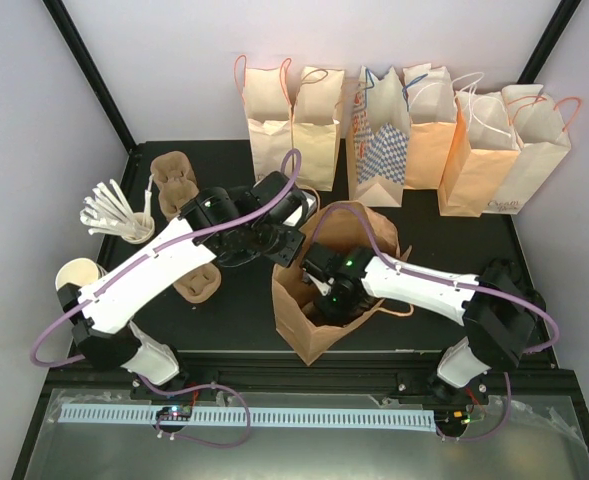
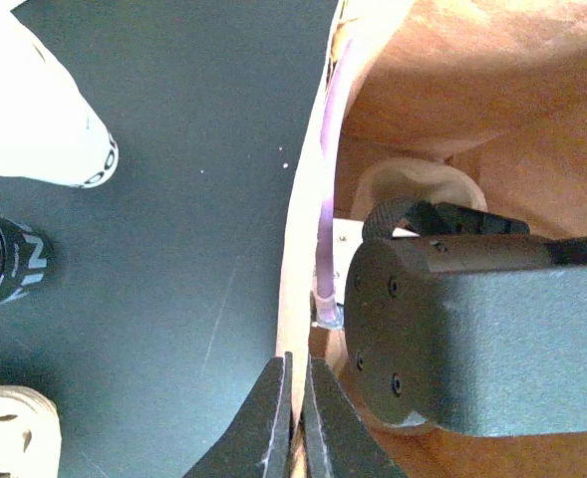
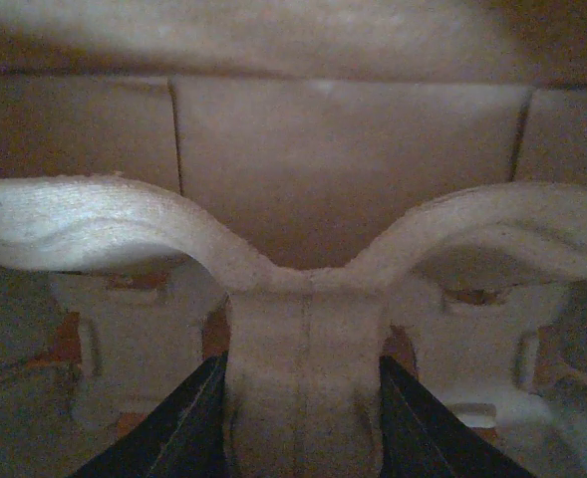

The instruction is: Pack the takeout coffee

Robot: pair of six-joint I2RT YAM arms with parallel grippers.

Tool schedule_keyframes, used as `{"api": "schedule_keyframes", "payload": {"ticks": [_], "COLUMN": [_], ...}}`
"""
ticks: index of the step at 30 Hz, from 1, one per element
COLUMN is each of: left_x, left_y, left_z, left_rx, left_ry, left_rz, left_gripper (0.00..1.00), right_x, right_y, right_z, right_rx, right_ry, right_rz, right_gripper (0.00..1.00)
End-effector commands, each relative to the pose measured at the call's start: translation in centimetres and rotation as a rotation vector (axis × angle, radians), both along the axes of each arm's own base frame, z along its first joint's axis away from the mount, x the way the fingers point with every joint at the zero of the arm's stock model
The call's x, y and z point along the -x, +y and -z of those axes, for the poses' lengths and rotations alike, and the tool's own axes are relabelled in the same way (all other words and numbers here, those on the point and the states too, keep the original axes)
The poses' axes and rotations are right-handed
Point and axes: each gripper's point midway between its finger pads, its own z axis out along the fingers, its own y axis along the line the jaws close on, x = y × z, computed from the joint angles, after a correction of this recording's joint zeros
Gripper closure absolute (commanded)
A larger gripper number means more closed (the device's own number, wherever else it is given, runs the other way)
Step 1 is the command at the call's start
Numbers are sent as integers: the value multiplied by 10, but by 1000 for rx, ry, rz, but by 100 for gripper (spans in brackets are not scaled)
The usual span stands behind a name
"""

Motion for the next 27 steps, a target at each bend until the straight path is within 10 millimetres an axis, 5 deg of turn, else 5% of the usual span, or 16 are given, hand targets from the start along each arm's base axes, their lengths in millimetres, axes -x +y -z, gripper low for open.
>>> {"api": "schedule_keyframes", "payload": {"ticks": [1,19,22,27], "left_x": [-19,-22,-25,-31], "left_y": [-6,2,5,8], "left_z": [-25,-11,-8,-4], "left_rx": [36,117,116,111], "left_ry": [-108,56,75,78], "left_rz": [1,-20,-25,-32], "left_gripper": [98,98,98,98], "right_x": [0,-22,-24,-33], "right_y": [-2,3,6,16], "right_z": [13,79,72,26], "right_rx": [25,115,103,43], "right_ry": [-10,-53,-55,-112], "right_rz": [8,84,81,82], "right_gripper": [62,60,50,23]}}
